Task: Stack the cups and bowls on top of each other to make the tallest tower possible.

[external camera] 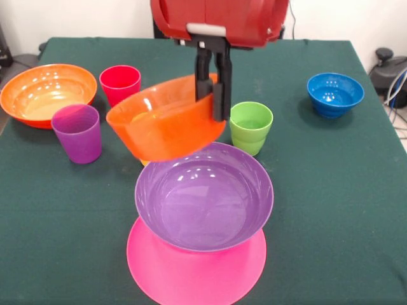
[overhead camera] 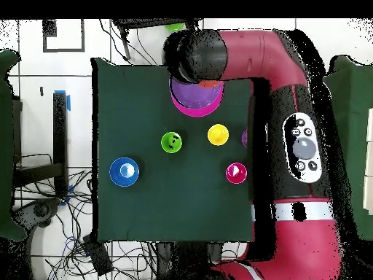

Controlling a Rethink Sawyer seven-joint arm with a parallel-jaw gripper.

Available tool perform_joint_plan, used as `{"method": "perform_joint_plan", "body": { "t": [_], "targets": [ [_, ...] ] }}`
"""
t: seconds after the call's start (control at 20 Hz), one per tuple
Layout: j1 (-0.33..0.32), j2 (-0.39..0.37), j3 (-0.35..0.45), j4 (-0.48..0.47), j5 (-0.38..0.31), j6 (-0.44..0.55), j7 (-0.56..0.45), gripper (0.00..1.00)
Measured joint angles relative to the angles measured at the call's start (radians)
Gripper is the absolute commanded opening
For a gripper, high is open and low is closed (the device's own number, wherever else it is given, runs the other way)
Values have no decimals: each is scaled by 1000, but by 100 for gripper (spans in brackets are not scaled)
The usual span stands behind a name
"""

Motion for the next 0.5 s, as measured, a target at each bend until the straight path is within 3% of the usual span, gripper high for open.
{"method": "perform_joint_plan", "body": {
  "t": [0.5],
  "targets": [
    [35, 113, -1, -126, -28, 0, 0, 0]
  ]
}}
